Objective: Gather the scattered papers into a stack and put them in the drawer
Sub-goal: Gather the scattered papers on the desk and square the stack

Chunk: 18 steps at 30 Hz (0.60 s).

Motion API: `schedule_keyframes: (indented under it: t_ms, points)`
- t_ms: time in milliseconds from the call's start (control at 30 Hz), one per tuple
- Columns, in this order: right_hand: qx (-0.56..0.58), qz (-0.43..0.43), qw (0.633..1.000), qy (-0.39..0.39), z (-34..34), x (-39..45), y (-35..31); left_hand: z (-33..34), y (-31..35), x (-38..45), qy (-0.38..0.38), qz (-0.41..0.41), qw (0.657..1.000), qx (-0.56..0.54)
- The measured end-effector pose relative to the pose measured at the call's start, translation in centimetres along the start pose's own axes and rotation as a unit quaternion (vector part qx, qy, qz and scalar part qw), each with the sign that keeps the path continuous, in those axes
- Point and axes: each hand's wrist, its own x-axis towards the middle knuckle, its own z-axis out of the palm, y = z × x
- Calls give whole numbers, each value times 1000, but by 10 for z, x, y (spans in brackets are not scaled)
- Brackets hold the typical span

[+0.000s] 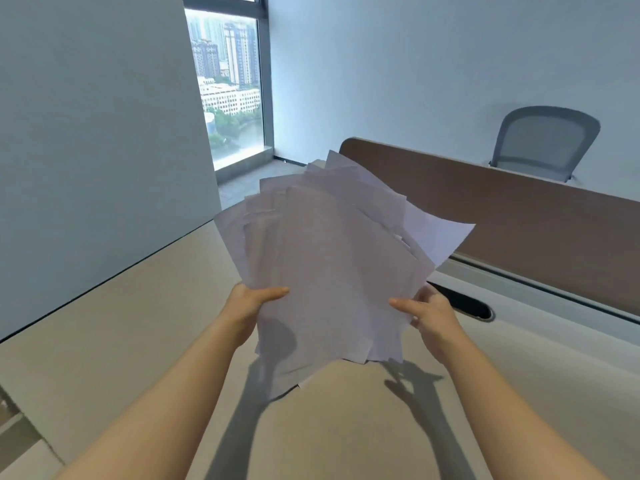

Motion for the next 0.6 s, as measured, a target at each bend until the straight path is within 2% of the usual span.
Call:
schedule_keyframes:
  t_ms: [67, 200, 333, 433, 500, 600]
  points:
    - [-16, 14, 1000, 12, 4, 5, 1, 7, -4, 3, 27, -3, 1000, 1]
    - [43, 16, 998, 32, 4, 12, 1, 16, 0, 8, 49, 24, 998, 18]
    - [125, -32, 989, 66, 2, 19, -11, 15, 17, 18, 32, 73, 997, 14]
    - [152, -69, 985, 49, -1, 24, -28, 7, 34, 30, 21, 103, 994, 7]
    - [136, -82, 987, 28, -5, 28, -33, -1, 39, 37, 4, 100, 995, -5]
    - [104, -72, 992, 5, -6, 28, -27, -8, 32, 40, -33, 45, 998, -26]
